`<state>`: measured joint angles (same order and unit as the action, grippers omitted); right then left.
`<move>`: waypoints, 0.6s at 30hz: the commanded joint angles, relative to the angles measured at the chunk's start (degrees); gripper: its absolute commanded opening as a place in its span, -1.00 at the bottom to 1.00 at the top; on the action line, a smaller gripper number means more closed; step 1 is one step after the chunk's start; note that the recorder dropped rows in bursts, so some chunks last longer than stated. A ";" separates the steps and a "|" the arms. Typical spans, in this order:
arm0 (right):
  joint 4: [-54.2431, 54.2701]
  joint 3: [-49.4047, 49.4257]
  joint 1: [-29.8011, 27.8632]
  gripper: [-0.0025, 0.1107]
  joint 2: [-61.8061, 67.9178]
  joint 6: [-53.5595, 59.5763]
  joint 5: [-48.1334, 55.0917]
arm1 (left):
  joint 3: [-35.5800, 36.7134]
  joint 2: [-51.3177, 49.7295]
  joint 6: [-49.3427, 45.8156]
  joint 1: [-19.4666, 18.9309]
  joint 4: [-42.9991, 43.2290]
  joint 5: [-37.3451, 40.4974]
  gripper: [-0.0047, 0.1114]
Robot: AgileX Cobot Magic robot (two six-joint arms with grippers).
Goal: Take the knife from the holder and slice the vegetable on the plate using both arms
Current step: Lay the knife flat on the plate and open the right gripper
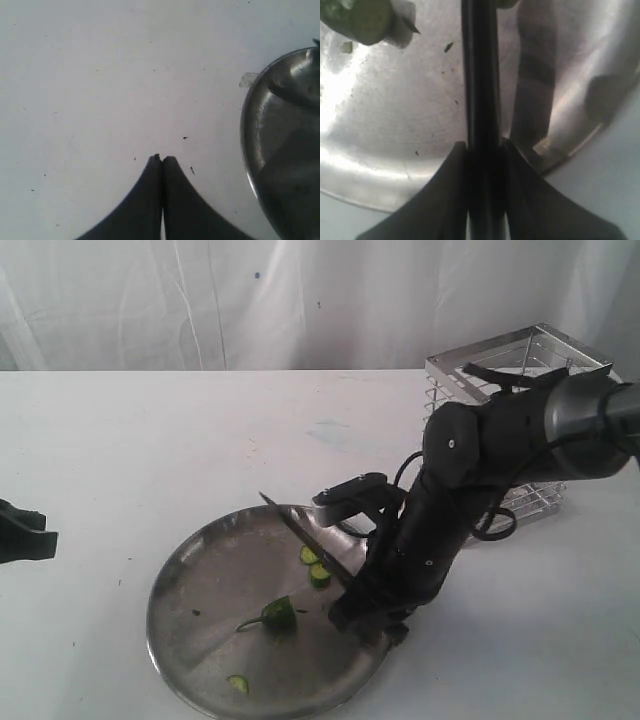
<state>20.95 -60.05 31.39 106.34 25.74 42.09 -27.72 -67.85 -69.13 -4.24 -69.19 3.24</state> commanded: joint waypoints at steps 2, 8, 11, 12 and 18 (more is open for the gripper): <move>4.93 -2.16 -0.29 -0.70 1.72 4.41 0.24 | 0.24 0.50 0.18 -0.21 -4.86 0.54 -0.92; 5.35 -2.16 -0.29 -0.31 2.36 5.61 -0.56 | 0.24 0.50 0.18 -0.21 -5.70 2.55 -0.92; 5.21 -2.93 -0.29 -0.26 1.98 5.61 -0.10 | 0.24 0.50 -0.03 -0.21 -5.70 3.99 -0.92; 4.99 -3.64 -0.29 -0.26 1.58 5.61 0.80 | 0.24 0.50 -0.03 -0.21 -5.70 4.11 -0.92; 4.42 -8.88 -0.29 -0.39 -5.39 3.69 9.89 | 0.24 0.61 -0.03 -0.21 -5.58 6.79 -0.92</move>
<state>25.82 -66.84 31.39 105.40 30.65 47.83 -27.72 -67.85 -69.13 -4.24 -73.80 6.60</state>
